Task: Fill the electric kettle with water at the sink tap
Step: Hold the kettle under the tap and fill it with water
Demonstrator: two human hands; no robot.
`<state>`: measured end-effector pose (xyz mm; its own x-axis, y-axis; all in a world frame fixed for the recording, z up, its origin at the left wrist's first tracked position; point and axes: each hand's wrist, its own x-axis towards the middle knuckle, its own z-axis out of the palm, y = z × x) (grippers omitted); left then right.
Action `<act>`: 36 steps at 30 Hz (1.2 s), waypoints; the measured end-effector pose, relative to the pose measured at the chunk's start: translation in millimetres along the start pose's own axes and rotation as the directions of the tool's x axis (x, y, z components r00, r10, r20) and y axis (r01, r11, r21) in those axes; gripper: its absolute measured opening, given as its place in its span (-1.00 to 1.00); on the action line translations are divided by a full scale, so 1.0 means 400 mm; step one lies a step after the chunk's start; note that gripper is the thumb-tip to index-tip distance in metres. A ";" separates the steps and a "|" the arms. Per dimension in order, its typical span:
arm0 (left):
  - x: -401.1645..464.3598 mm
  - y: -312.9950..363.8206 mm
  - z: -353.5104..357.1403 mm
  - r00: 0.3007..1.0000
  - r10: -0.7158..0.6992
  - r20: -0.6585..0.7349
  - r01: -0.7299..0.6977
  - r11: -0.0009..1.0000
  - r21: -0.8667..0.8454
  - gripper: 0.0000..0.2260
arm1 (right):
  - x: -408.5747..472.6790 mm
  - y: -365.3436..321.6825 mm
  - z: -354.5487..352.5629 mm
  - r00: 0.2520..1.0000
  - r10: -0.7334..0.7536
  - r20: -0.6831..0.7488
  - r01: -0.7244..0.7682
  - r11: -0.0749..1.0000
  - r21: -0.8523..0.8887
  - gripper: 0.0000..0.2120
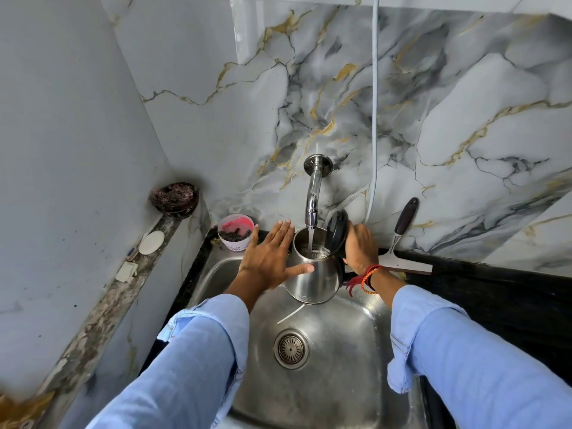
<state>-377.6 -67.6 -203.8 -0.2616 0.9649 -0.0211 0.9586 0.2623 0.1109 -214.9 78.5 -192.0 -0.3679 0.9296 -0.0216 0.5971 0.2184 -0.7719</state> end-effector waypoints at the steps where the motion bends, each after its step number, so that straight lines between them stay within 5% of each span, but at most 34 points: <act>1: 0.000 -0.001 0.001 1.000 0.000 -0.004 0.000 1.000 0.005 0.09 | -0.002 -0.002 0.000 1.000 0.000 -0.001 0.000 1.000 0.005 -0.46; 19: 0.002 0.003 -0.011 1.000 0.018 -0.012 -0.018 1.000 0.010 0.13 | 0.003 -0.009 -0.009 1.000 -0.019 -0.001 0.019 1.000 0.009 -0.30; 36: 0.010 -0.010 -0.007 1.000 0.020 -0.024 -0.019 0.999 0.033 0.14 | 0.006 -0.020 -0.002 1.000 0.019 0.009 -0.019 0.999 0.034 -0.36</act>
<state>-382.9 -65.0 -201.7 -0.2449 0.9695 0.0050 0.9666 0.2438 0.0787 -219.8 79.3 -185.5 -0.3629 0.9309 -0.0415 0.5797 0.1907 -0.7922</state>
